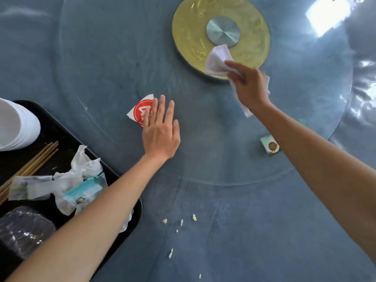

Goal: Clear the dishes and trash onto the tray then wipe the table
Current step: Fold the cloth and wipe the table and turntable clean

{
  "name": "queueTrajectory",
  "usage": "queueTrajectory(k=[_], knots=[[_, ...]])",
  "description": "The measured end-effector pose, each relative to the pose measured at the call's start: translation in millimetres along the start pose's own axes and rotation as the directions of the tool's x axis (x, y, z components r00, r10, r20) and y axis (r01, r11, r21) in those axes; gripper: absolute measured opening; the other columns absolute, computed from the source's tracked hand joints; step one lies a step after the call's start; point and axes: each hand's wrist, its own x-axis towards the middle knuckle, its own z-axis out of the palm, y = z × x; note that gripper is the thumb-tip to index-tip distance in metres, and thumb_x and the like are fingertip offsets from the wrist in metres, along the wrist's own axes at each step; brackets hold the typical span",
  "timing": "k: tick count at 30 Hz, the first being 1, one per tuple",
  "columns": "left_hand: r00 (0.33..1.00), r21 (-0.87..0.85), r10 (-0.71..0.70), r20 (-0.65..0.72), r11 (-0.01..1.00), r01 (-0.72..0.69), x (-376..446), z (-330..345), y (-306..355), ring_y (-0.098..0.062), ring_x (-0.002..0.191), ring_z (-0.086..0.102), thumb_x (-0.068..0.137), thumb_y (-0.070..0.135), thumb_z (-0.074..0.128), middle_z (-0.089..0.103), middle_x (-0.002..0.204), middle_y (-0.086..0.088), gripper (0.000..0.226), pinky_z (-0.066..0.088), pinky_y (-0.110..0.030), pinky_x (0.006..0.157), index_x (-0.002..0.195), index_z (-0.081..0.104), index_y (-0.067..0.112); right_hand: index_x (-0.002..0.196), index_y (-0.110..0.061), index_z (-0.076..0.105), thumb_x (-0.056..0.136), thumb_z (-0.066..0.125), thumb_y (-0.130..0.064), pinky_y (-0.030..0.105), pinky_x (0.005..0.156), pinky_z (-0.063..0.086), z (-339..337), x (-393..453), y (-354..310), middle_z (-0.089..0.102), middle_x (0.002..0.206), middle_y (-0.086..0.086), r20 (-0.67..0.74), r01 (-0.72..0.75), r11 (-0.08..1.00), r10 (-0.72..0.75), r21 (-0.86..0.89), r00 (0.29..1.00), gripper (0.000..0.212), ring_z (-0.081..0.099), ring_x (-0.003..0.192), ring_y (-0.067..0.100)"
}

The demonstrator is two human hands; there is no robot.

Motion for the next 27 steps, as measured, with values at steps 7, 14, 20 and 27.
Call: queueTrajectory(k=[7, 14, 20, 27], knots=[[0.996, 0.096, 0.092, -0.019, 0.991, -0.090, 27.2, -6.1, -46.0, -0.024, 0.157, 0.015, 0.103, 0.026, 0.027, 0.023, 0.168, -0.008, 0.057, 0.011, -0.046, 0.126, 0.159, 0.032, 0.017, 0.122, -0.024, 0.078, 0.096, 0.063, -0.001, 0.037, 0.081, 0.050, 53.8, -102.9, -27.8, 0.079, 0.116, -0.006, 0.111, 0.183, 0.983, -0.185, 0.027, 0.976, 0.038, 0.065, 0.088, 0.031], [0.996, 0.096, 0.087, 0.021, 0.991, -0.088, 57.8, -32.4, -79.0, -0.032, 0.157, 0.013, 0.104, 0.022, 0.033, 0.019, 0.169, -0.014, 0.054, 0.007, -0.049, 0.126, 0.158, 0.033, 0.019, 0.117, -0.019, 0.080, 0.081, 0.067, 0.015, 0.025, 0.081, 0.051, 25.9, -209.4, -43.5, 0.080, 0.103, -0.007, 0.394, 0.398, 0.844, -0.523, 0.359, 0.755, 0.052, 0.063, 0.080, 0.020], [0.994, 0.055, -0.047, 0.101, 0.998, 0.041, 8.7, -5.9, -1.6, -0.031, 0.158, 0.001, 0.103, 0.042, 0.031, 0.001, 0.171, -0.012, 0.060, 0.006, -0.056, 0.124, 0.161, 0.021, 0.028, 0.124, -0.029, 0.075, 0.095, 0.067, -0.017, 0.011, 0.081, 0.047, 1.5, -21.7, -27.6, 0.074, 0.091, -0.010, -0.120, 0.083, 0.985, -0.064, 0.154, 0.991, 0.032, 0.060, 0.078, -0.005], [0.998, 0.152, 0.055, -0.011, 0.987, -0.053, 0.8, 8.7, -25.6, -0.026, 0.158, 0.011, 0.105, 0.039, 0.030, 0.017, 0.170, -0.001, 0.054, 0.012, -0.054, 0.125, 0.159, 0.027, 0.038, 0.133, -0.029, 0.072, 0.105, 0.053, -0.017, 0.037, 0.086, 0.049, 46.5, -7.3, -0.7, 0.078, 0.117, 0.002, -0.063, -0.095, 0.991, 0.089, -0.099, 0.994, 0.035, 0.065, 0.104, 0.031]])
